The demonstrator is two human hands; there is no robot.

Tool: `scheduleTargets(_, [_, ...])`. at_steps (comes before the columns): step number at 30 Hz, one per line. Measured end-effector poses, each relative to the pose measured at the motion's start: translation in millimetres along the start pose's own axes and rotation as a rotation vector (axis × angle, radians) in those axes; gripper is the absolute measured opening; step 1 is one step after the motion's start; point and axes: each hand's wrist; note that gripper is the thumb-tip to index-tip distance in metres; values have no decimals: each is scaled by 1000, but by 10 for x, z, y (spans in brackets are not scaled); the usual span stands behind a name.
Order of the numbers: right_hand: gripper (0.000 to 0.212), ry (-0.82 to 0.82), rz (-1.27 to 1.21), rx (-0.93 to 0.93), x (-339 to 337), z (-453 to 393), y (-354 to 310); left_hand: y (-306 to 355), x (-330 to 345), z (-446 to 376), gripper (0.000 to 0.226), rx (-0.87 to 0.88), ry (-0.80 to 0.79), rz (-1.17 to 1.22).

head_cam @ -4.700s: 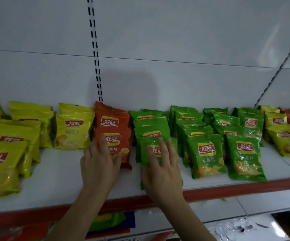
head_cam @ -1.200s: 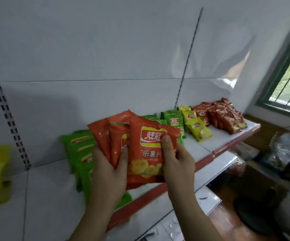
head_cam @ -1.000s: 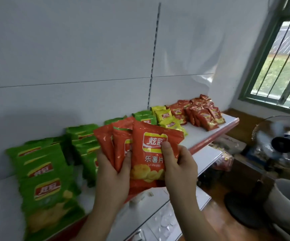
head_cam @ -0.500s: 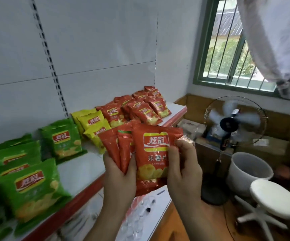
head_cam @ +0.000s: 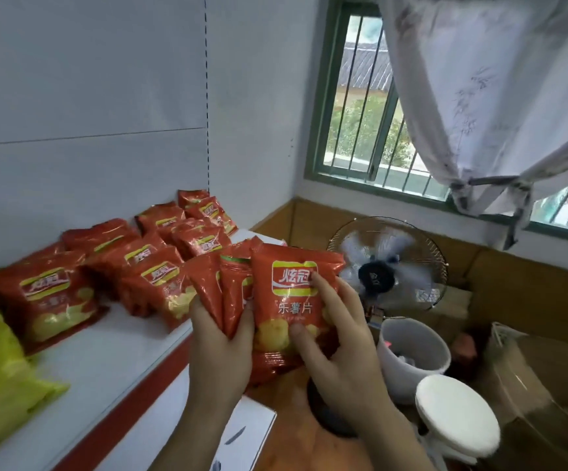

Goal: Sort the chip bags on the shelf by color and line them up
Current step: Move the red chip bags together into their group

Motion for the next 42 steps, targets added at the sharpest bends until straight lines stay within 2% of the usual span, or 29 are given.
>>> scheduleTargets(4, [88, -140, 8, 42, -103, -420, 484, -179, 470, -418, 79, -8, -38, -26])
scheduleTargets(8, [97, -196, 13, 30, -138, -925, 1030, -382, 898, -845, 81, -11, -1, -40])
scheduleTargets(13, [100, -282, -5, -36, -78, -1667, 1717, -603, 1438, -1339, 97, 28, 134, -57])
scheduleTargets(20, [98, -466, -110, -138, 205, -2735, 2295, -728, 1720, -1739, 91, 48, 399, -172])
scheduleTargets(24, [96, -535, -255, -153, 666, -3275, 2391, -731, 1517, -1903, 91, 77, 574, -242])
scheduleTargets(29, [94, -639, -222, -244, 1543, -3826, 2425, -827, 1158, -2165, 88, 113, 736, -269])
scheduleTargets(32, [84, -716, -230, -307, 2020, -3987, 2438, -881, 1064, -2324, 88, 107, 771, -257])
scheduleTargets(36, [68, -741, -203, -429, 2583, -4163, 2420, -960, 1039, -2539, 89, 114, 789, -258])
scheduleTargets(42, [75, -773, -73, -594, 3137, -4302, 2567, -1000, 1086, -2712, 91, 110, 843, -285])
Point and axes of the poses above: each hand's wrist, its own z-axis away from the middle knuckle, its own x-axis out of the palm, y = z × x, and after that the axes turned 10 degrees about z, right-handed
